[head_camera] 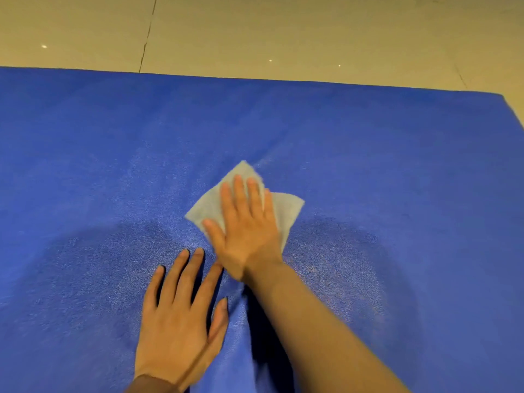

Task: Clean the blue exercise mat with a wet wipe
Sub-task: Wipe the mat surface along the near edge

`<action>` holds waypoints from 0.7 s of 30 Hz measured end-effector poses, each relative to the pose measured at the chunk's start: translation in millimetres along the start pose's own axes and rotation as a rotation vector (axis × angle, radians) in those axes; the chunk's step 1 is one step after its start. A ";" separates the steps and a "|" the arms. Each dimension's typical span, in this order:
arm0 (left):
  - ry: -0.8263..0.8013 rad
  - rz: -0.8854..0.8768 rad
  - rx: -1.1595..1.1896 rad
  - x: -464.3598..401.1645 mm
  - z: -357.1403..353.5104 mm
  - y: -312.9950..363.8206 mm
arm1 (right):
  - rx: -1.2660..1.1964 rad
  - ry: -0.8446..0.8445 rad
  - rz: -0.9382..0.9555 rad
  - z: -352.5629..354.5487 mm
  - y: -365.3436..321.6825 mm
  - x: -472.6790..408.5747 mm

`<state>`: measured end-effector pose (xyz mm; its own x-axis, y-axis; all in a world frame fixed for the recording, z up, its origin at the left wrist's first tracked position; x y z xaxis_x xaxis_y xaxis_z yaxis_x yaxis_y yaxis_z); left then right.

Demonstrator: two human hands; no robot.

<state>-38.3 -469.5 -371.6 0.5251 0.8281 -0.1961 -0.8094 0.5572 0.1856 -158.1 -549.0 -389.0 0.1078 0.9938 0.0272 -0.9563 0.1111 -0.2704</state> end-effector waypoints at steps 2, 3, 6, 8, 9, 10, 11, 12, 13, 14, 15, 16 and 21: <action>0.003 0.004 0.001 -1.0 0.2 0.3 | -0.015 0.027 0.176 3.4 3.8 9.3; 0.001 0.004 0.002 -1.2 0.4 0.6 | 0.022 0.053 0.194 8.2 20.9 12.6; -0.013 -0.001 0.003 0.4 -0.9 0.4 | 0.088 0.038 -0.069 30.5 114.4 23.8; -0.023 0.004 0.015 1.7 -1.2 -1.0 | 0.084 -0.008 -0.291 43.3 171.2 42.7; -0.028 0.007 0.020 1.7 -1.6 -1.9 | 0.091 -0.014 -0.345 48.0 187.2 52.3; -0.029 0.009 0.023 1.5 -1.8 -2.5 | 0.088 -0.012 -0.371 50.9 195.2 61.9; -0.027 0.009 0.023 1.3 -1.8 -2.6 | 0.070 -0.003 -0.390 51.7 197.7 71.3; -0.024 0.007 0.023 1.0 -1.7 -2.5 | 0.046 0.013 -0.412 50.7 197.2 82.7; -0.019 0.006 0.022 0.7 -1.2 -1.9 | 0.026 0.029 -0.437 49.4 193.5 96.2; -0.011 0.005 0.020 0.3 -0.6 -1.5 | 0.013 0.048 -0.456 46.3 187.6 112.5; -0.003 0.007 0.019 0.1 -0.1 -1.3 | 0.008 0.063 -0.469 42.6 179.6 130.0; 0.000 0.010 0.020 -0.6 0.2 -1.0 | 0.009 0.080 -0.472 39.2 169.6 148.1; 0.003 0.015 0.016 -1.6 0.7 -0.4 | 0.071 0.068 -0.348 21.1 97.4 195.5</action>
<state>-38.6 -471.0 -370.7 0.5122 0.8361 -0.1962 -0.8128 0.5458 0.2038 -235.9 -343.8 -389.8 0.4457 0.8943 0.0408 -0.8755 0.4450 -0.1885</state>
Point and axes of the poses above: each hand's wrist, its own x-axis away from the middle knuckle, its own z-axis out of the back of the hand, y = z × x, the point moved 8 cm from there along -x, towards the middle knuckle, and after that the axes turned 2 degrees about -z, right-handed, at the moved point
